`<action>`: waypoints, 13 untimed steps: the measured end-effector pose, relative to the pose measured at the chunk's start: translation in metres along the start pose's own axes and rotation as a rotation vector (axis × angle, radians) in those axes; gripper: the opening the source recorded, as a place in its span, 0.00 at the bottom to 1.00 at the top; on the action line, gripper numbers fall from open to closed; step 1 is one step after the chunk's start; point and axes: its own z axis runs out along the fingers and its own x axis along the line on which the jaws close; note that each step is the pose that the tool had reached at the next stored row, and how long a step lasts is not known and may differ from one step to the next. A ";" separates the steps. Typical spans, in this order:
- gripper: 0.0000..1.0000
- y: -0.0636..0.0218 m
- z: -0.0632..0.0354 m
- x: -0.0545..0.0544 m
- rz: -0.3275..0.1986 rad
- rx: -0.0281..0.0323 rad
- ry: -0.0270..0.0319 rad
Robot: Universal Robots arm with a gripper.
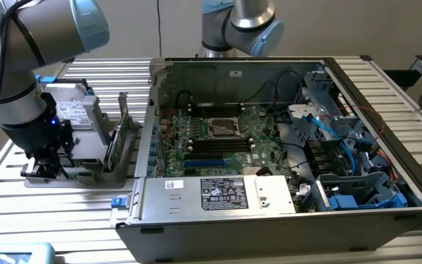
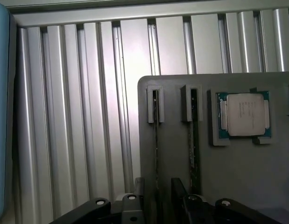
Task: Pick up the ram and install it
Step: 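Pick up the ram and move it above insertion slot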
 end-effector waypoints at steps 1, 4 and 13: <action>0.36 0.0002 0.0012 0.000 0.000 0.0002 0.0000; 0.36 0.0006 0.0048 -0.001 -0.001 0.0001 0.0001; 0.36 0.0014 0.0119 -0.001 -0.001 0.0002 0.0001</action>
